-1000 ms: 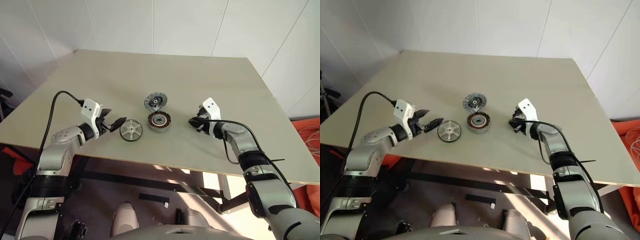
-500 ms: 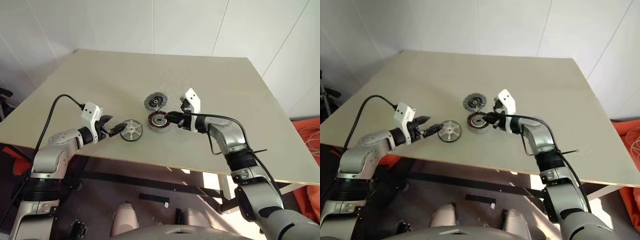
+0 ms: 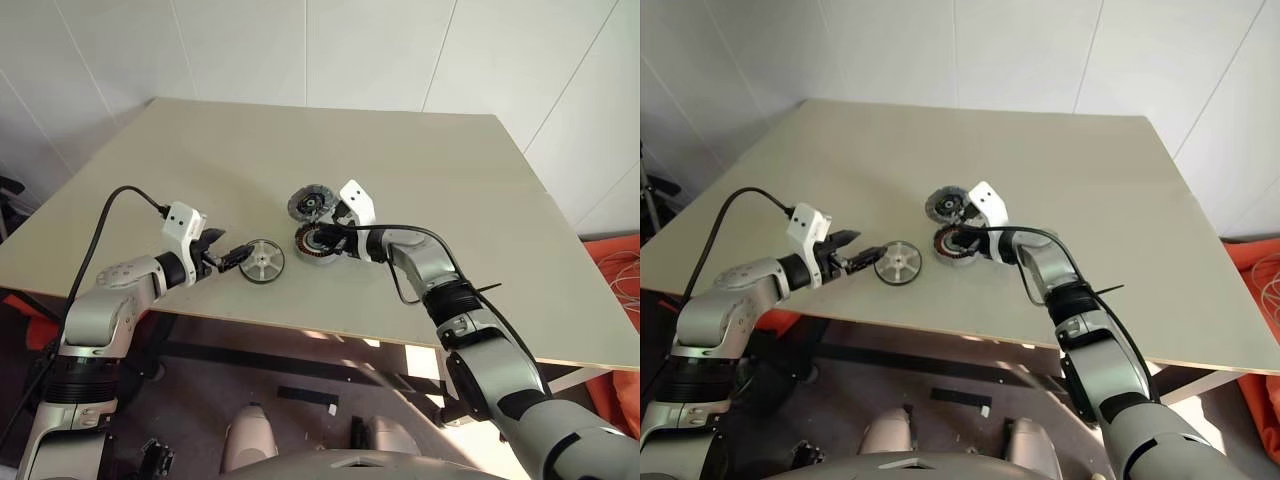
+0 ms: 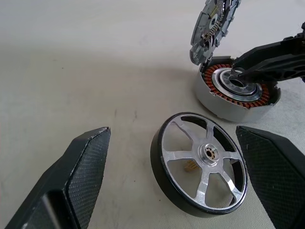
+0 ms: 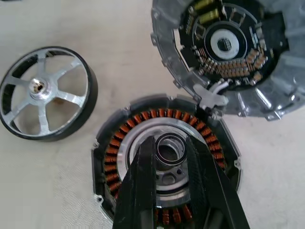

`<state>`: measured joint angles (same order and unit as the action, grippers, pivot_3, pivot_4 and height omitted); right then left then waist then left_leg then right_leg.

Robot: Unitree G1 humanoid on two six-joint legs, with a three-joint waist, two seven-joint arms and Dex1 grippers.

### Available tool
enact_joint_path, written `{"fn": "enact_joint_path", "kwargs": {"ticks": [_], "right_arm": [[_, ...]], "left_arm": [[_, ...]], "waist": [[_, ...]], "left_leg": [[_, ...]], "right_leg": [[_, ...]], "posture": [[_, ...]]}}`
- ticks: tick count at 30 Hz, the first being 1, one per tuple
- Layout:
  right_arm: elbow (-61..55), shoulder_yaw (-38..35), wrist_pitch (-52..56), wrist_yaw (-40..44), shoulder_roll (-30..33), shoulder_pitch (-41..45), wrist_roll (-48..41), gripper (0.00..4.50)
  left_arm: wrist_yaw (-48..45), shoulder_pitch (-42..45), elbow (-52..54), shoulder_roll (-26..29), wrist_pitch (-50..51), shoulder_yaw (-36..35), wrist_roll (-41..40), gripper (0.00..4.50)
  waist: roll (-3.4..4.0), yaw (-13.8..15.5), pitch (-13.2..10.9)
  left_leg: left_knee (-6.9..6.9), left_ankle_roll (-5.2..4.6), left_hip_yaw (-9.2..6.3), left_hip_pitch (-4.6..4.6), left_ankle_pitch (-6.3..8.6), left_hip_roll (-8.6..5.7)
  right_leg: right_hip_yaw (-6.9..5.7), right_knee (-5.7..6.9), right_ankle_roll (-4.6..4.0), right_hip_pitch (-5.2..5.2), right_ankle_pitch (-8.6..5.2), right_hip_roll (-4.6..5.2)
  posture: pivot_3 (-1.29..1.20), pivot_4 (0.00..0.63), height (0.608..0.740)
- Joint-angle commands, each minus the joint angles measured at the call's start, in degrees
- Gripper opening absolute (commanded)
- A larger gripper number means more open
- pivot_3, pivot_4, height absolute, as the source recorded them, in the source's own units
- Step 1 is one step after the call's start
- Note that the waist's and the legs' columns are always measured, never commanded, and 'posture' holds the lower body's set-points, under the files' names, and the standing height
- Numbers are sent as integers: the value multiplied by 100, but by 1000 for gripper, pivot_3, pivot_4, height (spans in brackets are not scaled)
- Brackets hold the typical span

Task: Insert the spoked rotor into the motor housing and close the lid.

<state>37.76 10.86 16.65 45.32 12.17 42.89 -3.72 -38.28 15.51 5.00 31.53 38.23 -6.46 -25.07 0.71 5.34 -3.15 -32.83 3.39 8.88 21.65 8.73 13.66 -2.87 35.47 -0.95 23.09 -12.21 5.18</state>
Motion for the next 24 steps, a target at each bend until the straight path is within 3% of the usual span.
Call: {"fn": "enact_joint_path", "kwargs": {"ticks": [1, 24], "right_arm": [[-41, -95, -148, -6, 28, 168, 9, 744], [-427, 51, 24, 64, -65, -71, 89, 744]], "left_arm": [[30, 52, 171, 102, -39, -113, 6, 4500], [56, 60, 101, 88, -92, -115, 123, 4500]], "waist": [[0, -2, 0], [0, -1, 0]], "left_leg": [[0, 0, 0, 0, 0, 0], [-1, 1, 0, -1, 0, 1]], "right_leg": [[0, 0, 0, 0, 0, 0], [0, 2, 0, 0, 0, 0]], "posture": [[0, 0, 740], [0, 0, 740]]}}
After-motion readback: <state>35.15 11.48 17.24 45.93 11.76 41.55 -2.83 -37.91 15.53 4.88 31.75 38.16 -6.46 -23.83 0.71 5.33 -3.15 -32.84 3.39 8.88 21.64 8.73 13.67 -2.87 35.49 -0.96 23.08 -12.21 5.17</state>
